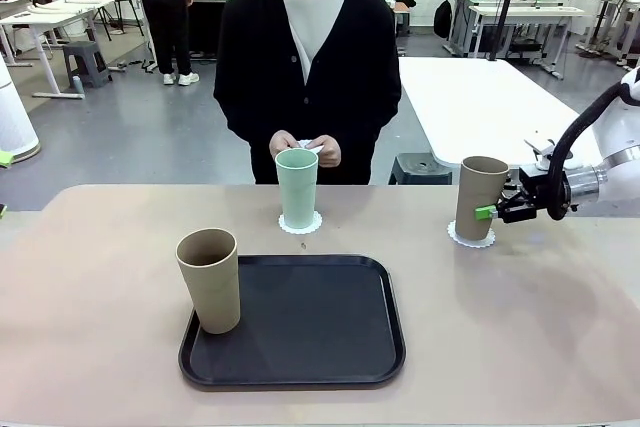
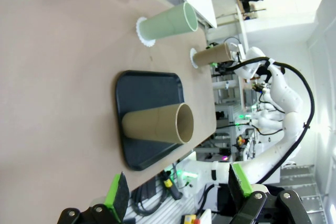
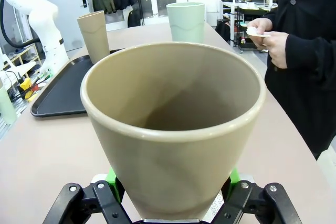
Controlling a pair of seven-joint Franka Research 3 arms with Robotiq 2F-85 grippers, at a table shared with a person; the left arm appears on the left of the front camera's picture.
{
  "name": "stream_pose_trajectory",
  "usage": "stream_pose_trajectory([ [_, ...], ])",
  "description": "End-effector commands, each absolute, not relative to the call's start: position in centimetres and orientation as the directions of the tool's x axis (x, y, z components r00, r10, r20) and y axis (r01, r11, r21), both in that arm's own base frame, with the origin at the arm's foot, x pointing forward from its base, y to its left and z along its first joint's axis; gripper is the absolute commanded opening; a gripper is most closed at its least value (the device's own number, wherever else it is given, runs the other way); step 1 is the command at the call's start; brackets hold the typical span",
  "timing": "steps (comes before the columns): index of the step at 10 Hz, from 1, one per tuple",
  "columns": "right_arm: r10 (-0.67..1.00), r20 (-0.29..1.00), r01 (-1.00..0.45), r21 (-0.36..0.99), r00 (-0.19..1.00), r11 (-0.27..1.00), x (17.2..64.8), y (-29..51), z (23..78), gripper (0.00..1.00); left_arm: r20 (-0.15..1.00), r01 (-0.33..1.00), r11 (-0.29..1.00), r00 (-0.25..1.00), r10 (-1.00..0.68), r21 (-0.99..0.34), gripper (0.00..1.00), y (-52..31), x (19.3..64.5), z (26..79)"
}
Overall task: Place coasters on the table and set cups on them.
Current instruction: Take one Reusable plastic cup from the Flat Tray and place it on a coaster set by the human.
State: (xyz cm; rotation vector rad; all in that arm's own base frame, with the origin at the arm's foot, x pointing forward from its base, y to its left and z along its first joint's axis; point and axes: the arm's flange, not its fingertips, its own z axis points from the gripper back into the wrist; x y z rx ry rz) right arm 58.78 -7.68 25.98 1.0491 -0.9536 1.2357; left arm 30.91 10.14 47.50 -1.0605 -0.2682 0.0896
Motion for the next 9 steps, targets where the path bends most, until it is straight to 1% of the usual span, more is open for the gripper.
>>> stream_pose_trajectory([
  [1,0.278,0.957,-0.997,0.08,0.076,-0.006,58.98,-7.91,25.84,0.84,0.178,0.061,0.481,0.964,0.2,-0.875,1.0,10.14,30.77,47.48],
  [9,0.265,0.962,-0.996,0.083,0.074,-0.022,59.23,-7.99,25.11,0.84,0.178,0.061,0.481,0.964,0.2,-0.875,1.0,10.14,30.77,47.48],
])
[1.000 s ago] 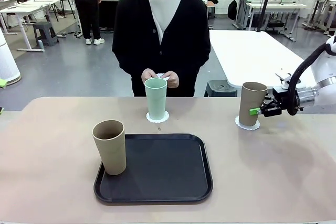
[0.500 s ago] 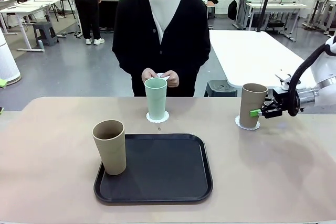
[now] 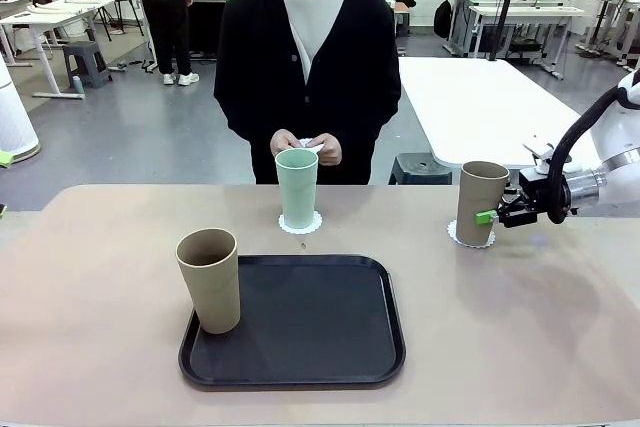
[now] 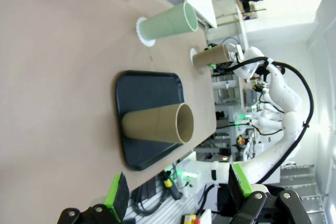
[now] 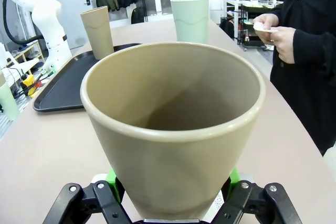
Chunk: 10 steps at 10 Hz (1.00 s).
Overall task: Place coasters on the table and set cups on them.
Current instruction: Take one Reusable plastic cup from the Flat Tray and place it on a coaster set by the human.
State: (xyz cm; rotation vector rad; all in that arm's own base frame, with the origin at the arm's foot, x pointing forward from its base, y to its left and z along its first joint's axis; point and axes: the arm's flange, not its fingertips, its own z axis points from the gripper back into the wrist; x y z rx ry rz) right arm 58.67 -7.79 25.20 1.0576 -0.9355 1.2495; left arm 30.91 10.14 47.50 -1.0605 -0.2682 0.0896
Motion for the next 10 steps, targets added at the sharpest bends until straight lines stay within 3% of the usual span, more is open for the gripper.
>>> stream_pose_trajectory([
  [1,0.262,0.962,-0.996,0.082,0.072,-0.024,59.29,-8.02,25.05,0.84,0.178,0.061,0.481,0.964,0.2,-0.875,1.0,10.14,30.77,47.48],
  [2,0.263,0.962,-0.996,0.08,0.069,-0.028,59.31,-8.03,25.01,0.84,0.178,0.061,0.481,0.964,0.2,-0.875,1.0,10.14,30.77,47.48],
  [3,0.258,0.964,-0.996,0.079,0.069,-0.03,59.32,-8.01,25.02,1.0,0.178,0.061,0.481,0.964,0.2,-0.875,1.0,10.14,30.77,47.48],
  [10,0.341,0.939,-0.996,0.064,0.037,-0.067,59.07,-8.32,25.02,1.0,0.178,0.061,0.481,0.964,0.2,-0.875,1.0,10.14,30.77,47.48],
])
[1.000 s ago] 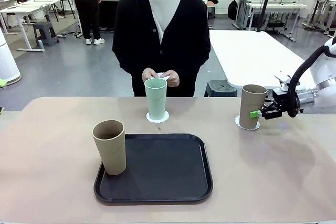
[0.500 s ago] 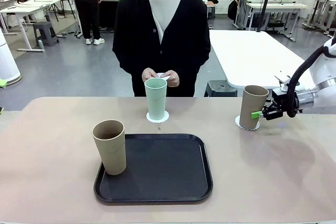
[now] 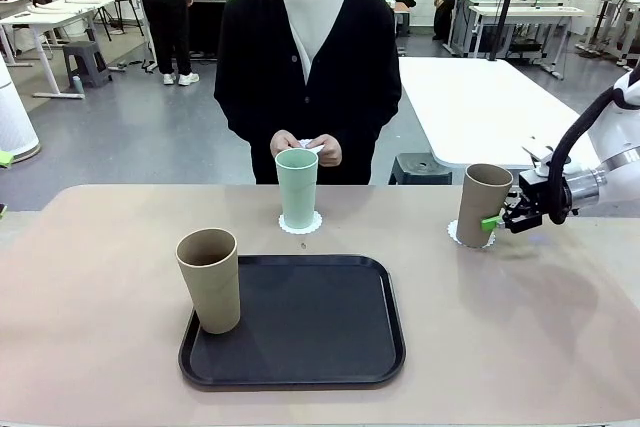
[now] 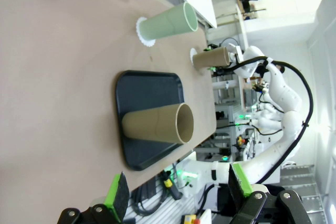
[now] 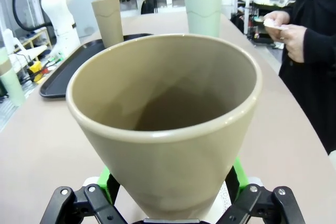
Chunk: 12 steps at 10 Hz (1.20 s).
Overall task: Place coasters on the table and set cups on them.
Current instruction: Take one Reusable plastic cup from the Flat Tray and place it on a coaster set by the human.
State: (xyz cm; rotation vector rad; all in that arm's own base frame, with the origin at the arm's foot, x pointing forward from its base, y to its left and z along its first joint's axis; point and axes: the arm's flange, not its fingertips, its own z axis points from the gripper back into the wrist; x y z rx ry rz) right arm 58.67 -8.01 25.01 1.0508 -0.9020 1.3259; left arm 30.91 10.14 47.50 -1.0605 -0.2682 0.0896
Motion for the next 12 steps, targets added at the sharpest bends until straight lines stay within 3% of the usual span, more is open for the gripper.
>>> stream_pose_trajectory([
  [1,0.356,0.934,-0.996,0.067,0.039,-0.066,59.1,-8.5,25.1,1.0,0.178,0.061,0.481,0.964,0.2,-0.875,1.0,10.1,30.8,47.5],
  [7,0.465,0.883,-0.997,0.075,0.057,-0.022,59.1,-10.4,25.6,1.0,0.178,0.061,0.481,0.964,0.2,-0.875,1.0,10.1,30.8,47.5],
  [10,0.551,0.83,-0.996,0.06,0.084,0.06,58.9,-12.8,26.8,1.0,0.178,0.061,0.481,0.964,0.2,-0.875,1.0,10.1,30.8,47.5],
  [12,0.651,0.739,-0.983,0.09,0.172,0.158,58.8,-15.8,28.9,1.0,0.178,0.061,0.481,0.964,0.2,-0.875,1.0,10.1,30.8,47.5],
])
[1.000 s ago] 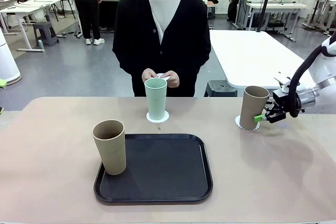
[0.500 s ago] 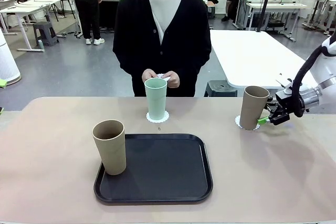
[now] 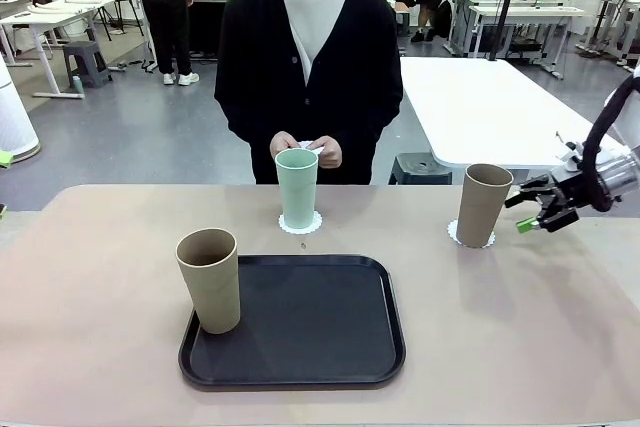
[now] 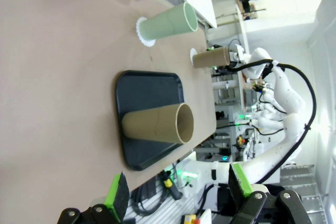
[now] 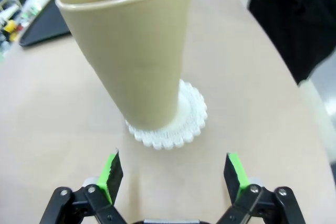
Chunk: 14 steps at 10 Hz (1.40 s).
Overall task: Place coasters on the table and set cups on them.
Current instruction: Take one Reusable plastic cup from the Flat Tray and place it on a coaster set by the human.
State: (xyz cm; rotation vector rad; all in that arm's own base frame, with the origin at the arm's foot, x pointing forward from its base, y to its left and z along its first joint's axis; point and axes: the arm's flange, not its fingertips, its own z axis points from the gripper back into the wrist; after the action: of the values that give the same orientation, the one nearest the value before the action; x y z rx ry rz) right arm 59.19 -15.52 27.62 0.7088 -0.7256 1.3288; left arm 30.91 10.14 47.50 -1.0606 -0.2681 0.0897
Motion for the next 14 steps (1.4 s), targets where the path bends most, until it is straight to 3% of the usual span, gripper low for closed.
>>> stream_pose_trajectory([
  [1,0.726,0.645,-0.969,0.102,0.237,0.226,56.8,-15.5,31.8,1.0,0.178,0.061,0.481,0.964,0.2,-0.875,1.0,10.1,30.8,47.5],
  [4,0.779,0.489,-0.914,0.107,0.392,0.392,49.4,-8.9,40.9,1.0,0.178,0.061,0.481,0.964,0.2,-0.875,1.0,10.1,30.8,47.5],
  [6,0.785,0.289,-0.83,0.078,0.548,0.552,46.3,-4.6,44.4,1.0,0.178,0.061,0.481,0.964,0.2,-0.875,1.0,10.1,30.8,47.5],
  [8,0.718,0.243,-0.735,-0.033,0.652,0.678,44.6,-0.9,49.2,1.0,0.178,0.061,0.481,0.964,0.2,-0.875,1.0,10.1,30.8,47.5],
  [11,0.686,0.127,-0.654,-0.222,0.716,0.724,39.4,4.1,54.4,1.0,0.178,0.061,0.481,0.964,0.2,-0.875,1.0,10.1,30.8,47.5],
  [13,0.667,0.123,-0.631,-0.235,0.735,0.739,38.0,6.0,56.0,1.0,0.178,0.061,0.481,0.964,0.2,-0.875,1.0,10.1,30.8,47.5],
  [14,0.643,0.128,-0.622,-0.175,0.755,0.764,39.0,5.7,56.0,1.0,0.178,0.061,0.481,0.964,0.2,-0.875,1.0,10.1,30.8,47.5],
])
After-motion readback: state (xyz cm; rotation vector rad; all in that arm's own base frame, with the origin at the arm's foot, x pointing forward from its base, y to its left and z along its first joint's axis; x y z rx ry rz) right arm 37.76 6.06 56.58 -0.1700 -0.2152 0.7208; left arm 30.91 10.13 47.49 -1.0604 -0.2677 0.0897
